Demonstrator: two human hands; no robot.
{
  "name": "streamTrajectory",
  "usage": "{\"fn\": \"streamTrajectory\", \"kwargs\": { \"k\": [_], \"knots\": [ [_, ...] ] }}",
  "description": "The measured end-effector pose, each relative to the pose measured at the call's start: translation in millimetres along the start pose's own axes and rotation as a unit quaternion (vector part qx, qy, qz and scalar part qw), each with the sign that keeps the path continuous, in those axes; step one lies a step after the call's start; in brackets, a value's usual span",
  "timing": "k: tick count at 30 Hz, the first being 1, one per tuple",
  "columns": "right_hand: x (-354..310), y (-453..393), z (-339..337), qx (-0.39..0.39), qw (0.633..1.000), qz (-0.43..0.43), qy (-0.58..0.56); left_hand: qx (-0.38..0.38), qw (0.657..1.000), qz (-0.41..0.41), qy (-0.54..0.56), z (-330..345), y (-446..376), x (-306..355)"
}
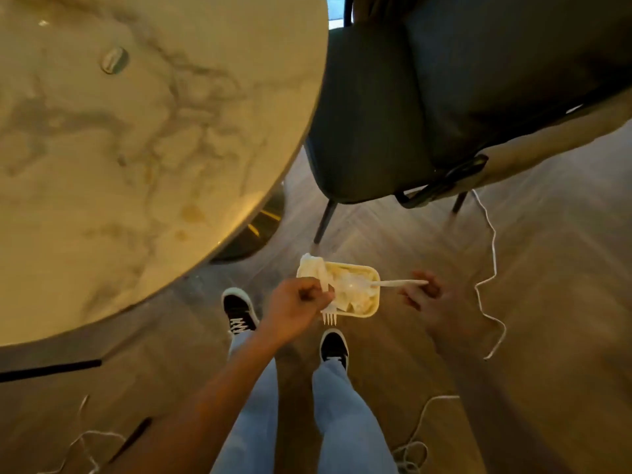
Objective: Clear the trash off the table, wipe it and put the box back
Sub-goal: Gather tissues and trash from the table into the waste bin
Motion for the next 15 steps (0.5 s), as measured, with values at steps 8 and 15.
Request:
{"fn": "streamTrajectory", "kwargs": {
  "k": [8, 15],
  "knots": [
    [116.9, -84.6, 76.8, -0.016, 0.980, -0.100, 0.173, 0.134, 0.990, -0.025, -0.041, 19.9, -92.1, -95.8],
    [188.5, -139.4, 146.7, -0.110, 0.914, -0.175, 0.350, 0.187, 0.981, 0.031, -0.034, 41.9, -144.2, -149.7]
  ]
}}
Point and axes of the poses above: each hand's wrist, its own y-axis away from the middle knuckle, its own z-axis out of the palm, x = y × z, the point moved 10 cm from there along -y, towards the middle knuckle, and after that the axes turned 3 degrees about -z, right-handed, at the moved point
